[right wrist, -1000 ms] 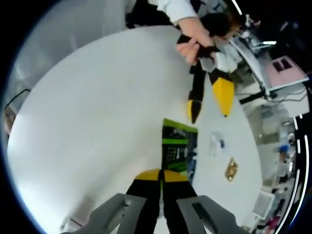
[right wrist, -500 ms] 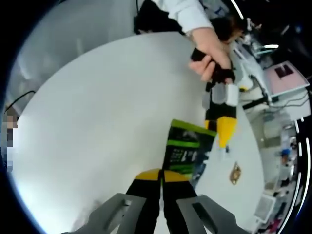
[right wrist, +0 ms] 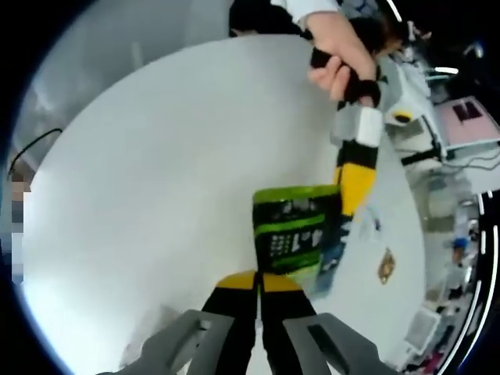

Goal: Arrange the skincare products in the storage area until every visible bottle or jar stands upright without overlapping.

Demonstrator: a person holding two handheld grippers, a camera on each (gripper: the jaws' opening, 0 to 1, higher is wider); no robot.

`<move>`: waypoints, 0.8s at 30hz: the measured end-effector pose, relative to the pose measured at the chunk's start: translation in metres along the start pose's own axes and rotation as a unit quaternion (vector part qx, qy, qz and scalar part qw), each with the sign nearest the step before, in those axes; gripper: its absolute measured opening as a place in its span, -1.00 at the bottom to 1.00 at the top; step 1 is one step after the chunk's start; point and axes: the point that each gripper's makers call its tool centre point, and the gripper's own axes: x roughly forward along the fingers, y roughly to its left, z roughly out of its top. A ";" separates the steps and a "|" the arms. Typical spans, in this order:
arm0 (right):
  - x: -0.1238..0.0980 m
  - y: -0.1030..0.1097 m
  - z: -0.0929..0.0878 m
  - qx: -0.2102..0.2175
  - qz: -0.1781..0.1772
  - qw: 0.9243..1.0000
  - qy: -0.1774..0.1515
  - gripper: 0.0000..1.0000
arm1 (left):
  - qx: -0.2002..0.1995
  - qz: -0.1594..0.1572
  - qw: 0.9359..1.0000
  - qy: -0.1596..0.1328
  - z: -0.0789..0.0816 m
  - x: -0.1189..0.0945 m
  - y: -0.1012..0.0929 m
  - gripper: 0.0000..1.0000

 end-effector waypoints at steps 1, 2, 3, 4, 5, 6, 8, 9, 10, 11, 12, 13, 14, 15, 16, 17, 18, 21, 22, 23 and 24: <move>0.000 0.000 -0.002 -0.001 -0.001 1.000 0.006 -1.00 | 0.004 0.000 1.000 0.001 -0.003 0.000 -0.001 -1.00; -0.001 0.001 -0.003 0.003 0.000 1.000 0.008 -1.00 | 0.005 0.002 1.000 0.001 -0.005 -0.001 -0.001 -1.00; -0.001 0.001 -0.003 0.006 0.000 1.000 0.010 -1.00 | 0.005 0.005 1.000 -0.001 -0.007 -0.002 0.000 -1.00; -0.002 0.001 -0.004 0.005 -0.002 1.000 0.013 -1.00 | 0.006 0.010 1.000 -0.004 -0.008 -0.002 0.001 -1.00; -0.002 0.002 -0.002 0.002 -0.003 1.000 0.016 -1.00 | 0.004 0.016 1.000 -0.005 -0.010 -0.002 0.003 -1.00; -0.002 0.004 -0.003 0.001 0.001 1.000 0.024 -1.00 | -0.004 0.019 1.000 -0.003 -0.014 -0.001 0.005 -1.00; 0.000 0.008 -0.006 -0.006 0.006 0.999 0.037 -1.00 | -0.016 0.017 1.000 -0.005 -0.017 0.001 0.005 -1.00; 0.001 0.010 -0.007 -0.008 0.006 0.999 0.039 -1.00 | -0.022 0.018 1.000 -0.006 -0.018 0.001 0.005 -1.00; 0.003 0.011 -0.008 -0.010 0.006 0.999 0.040 -1.00 | -0.032 0.018 0.999 -0.009 -0.019 0.002 0.005 -1.00; 0.004 0.013 -0.008 -0.009 0.006 0.999 0.042 -1.00 | -0.038 0.017 0.999 -0.010 -0.019 0.002 0.003 -1.00; 0.005 0.016 -0.008 -0.008 0.007 0.999 0.043 -1.00 | -0.051 0.013 0.999 -0.011 -0.020 0.002 0.001 -1.00; 0.005 0.016 -0.008 -0.007 0.008 0.999 0.043 -1.00 | -0.054 0.011 0.998 -0.009 -0.022 0.003 0.000 -1.00; 0.006 0.020 -0.009 -0.013 0.013 0.999 0.051 -1.00 | -0.055 0.010 0.998 -0.004 -0.024 0.003 -0.001 -1.00; 0.005 0.021 -0.010 -0.025 0.015 0.998 0.059 -1.00 | -0.054 0.011 0.998 0.000 -0.027 0.004 -0.002 -1.00; 0.005 0.023 -0.009 -0.030 0.018 0.997 0.063 -1.00 | -0.050 0.012 0.999 0.000 -0.030 0.003 -0.002 -1.00; 0.005 0.024 -0.008 -0.025 0.020 0.997 0.065 -1.00 | -0.050 0.012 0.999 0.000 -0.030 0.003 -0.001 -1.00; 0.005 0.026 -0.006 -0.019 0.023 0.998 0.060 -1.00 | -0.061 0.012 0.998 -0.003 -0.032 0.003 -0.001 -1.00; 0.007 0.028 -0.008 -0.012 0.022 0.998 0.057 -1.00 | -0.092 0.008 0.996 -0.009 -0.034 0.003 0.000 -1.00; 0.008 0.029 -0.008 -0.010 0.021 0.998 0.058 -1.00 | -0.092 0.008 0.996 -0.009 -0.036 0.002 0.000 -1.00; 0.008 0.030 -0.009 -0.009 0.022 0.998 0.059 -1.00 | -0.093 0.009 0.996 -0.009 -0.038 0.002 0.000 -1.00; 0.008 0.031 -0.008 -0.011 0.021 0.998 0.059 -1.00 | -0.095 0.009 0.995 -0.011 -0.039 0.002 -0.001 -1.00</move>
